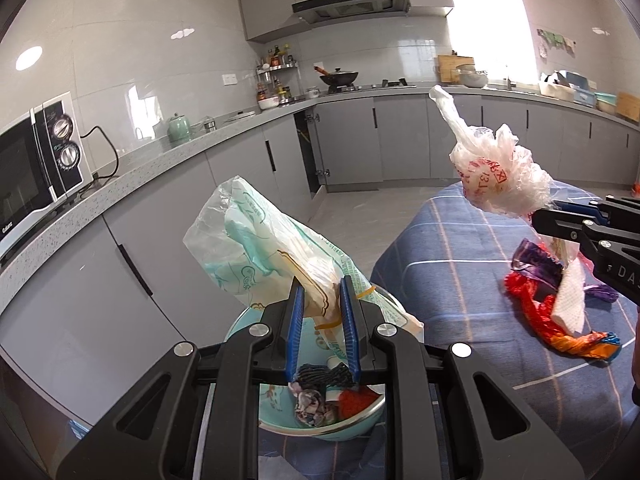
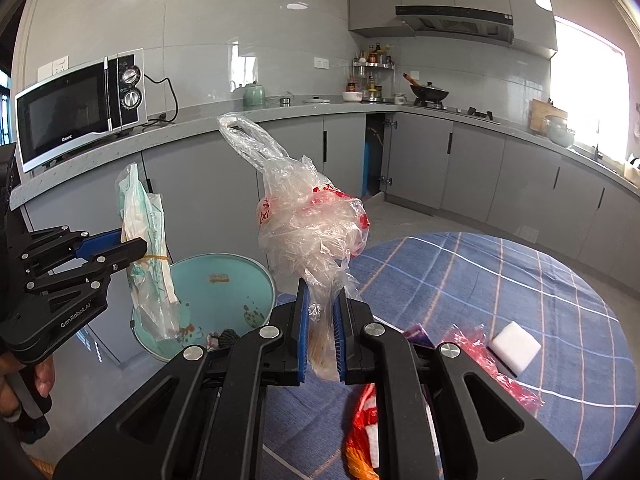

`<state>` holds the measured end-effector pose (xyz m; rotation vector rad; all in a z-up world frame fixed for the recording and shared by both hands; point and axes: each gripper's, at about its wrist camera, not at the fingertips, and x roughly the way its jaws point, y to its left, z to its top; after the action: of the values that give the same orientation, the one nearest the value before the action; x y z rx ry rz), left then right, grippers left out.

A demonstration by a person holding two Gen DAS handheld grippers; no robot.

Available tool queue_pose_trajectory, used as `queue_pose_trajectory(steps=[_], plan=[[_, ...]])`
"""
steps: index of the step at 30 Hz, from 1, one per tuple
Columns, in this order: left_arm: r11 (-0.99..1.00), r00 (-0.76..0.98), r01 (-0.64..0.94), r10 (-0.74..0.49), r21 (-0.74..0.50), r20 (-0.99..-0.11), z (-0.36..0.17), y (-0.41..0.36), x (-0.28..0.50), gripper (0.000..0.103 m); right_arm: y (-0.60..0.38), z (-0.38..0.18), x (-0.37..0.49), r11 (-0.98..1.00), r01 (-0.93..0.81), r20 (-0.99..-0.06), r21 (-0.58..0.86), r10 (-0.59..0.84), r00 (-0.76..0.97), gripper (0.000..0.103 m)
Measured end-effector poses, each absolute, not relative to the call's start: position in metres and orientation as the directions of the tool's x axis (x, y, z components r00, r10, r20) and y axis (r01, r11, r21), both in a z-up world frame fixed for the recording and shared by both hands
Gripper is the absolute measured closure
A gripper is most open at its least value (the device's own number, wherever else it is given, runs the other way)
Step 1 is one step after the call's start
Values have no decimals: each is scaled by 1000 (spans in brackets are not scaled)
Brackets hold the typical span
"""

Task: Collect trash
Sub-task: 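Carry both plastic bags over the teal bin with both tools, then open both tools to drop the plastic bags into the bin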

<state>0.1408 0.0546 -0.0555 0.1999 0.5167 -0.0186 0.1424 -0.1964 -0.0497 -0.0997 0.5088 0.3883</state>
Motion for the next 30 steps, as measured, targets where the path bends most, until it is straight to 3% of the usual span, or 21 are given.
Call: queue_pose_trajectory(steps=[30], plan=[[985, 845, -21, 109, 171, -523, -70, 112, 161, 84, -135, -61, 181, 882, -471, -512, -18, 396, 762, 91]])
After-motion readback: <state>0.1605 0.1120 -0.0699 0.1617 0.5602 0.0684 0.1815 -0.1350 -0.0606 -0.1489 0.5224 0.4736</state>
